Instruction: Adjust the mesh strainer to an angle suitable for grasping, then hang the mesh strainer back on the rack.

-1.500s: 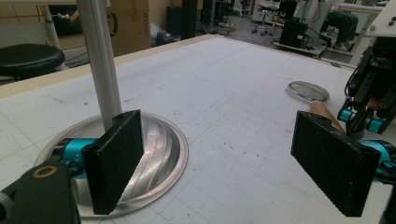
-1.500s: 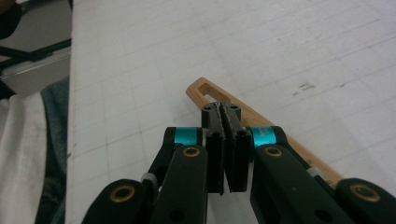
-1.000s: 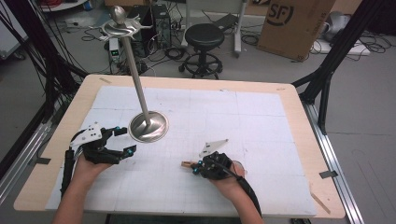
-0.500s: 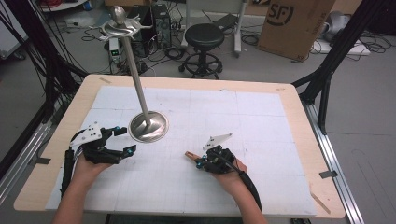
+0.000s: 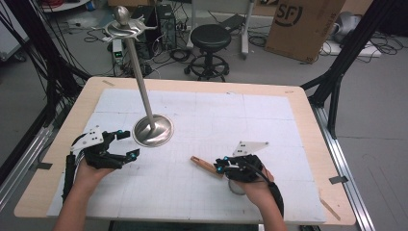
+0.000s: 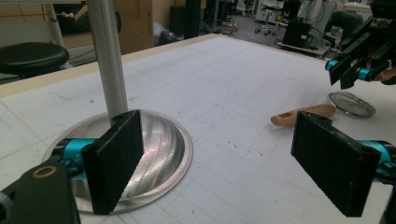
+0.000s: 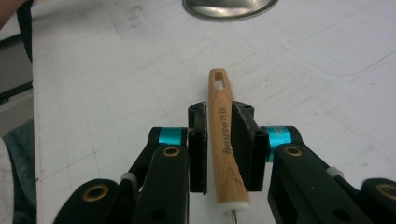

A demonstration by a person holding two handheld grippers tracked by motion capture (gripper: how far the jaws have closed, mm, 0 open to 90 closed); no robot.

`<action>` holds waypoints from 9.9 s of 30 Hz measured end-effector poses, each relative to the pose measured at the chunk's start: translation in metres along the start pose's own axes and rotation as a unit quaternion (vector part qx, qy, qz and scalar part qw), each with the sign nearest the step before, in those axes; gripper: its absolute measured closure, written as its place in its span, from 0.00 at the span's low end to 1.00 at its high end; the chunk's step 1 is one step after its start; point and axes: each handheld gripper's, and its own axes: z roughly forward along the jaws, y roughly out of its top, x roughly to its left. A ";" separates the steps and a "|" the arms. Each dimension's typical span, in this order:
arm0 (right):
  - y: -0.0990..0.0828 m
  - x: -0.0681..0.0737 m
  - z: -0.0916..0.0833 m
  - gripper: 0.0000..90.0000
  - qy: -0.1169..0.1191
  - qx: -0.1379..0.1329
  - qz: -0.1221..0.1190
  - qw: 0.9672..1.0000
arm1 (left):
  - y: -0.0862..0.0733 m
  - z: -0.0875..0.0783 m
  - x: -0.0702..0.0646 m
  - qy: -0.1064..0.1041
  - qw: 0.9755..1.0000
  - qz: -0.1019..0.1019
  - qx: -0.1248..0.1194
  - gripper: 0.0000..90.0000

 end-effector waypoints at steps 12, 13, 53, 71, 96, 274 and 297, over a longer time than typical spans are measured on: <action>-0.015 -0.014 -0.026 0.64 -0.031 -0.033 0.018 0.999 | 0.000 0.005 -0.005 -0.009 1.000 0.003 0.000 0.20; -0.016 -0.015 -0.027 0.63 -0.032 -0.035 0.019 0.999 | 0.000 0.005 -0.005 -0.009 1.000 0.002 -0.001 0.20; -0.020 -0.019 -0.029 0.40 -0.051 -0.033 0.036 0.997 | 0.005 0.004 -0.006 -0.009 1.000 0.004 -0.015 0.20; -0.019 -0.016 -0.017 0.39 -0.045 0.003 0.040 0.998 | 0.005 0.003 -0.005 -0.008 1.000 0.006 -0.015 0.20; -0.015 -0.003 0.016 0.59 -0.040 0.109 -0.010 0.993 | 0.008 0.002 -0.007 -0.005 1.000 0.010 -0.014 0.20; 0.054 0.025 0.006 0.76 0.100 -0.129 -0.099 0.982 | 0.087 0.080 -0.079 -0.210 0.974 0.062 -0.055 0.25; 0.059 0.030 0.010 0.76 0.108 -0.136 -0.109 0.979 | 0.087 0.086 -0.089 -0.240 0.965 0.083 -0.068 0.62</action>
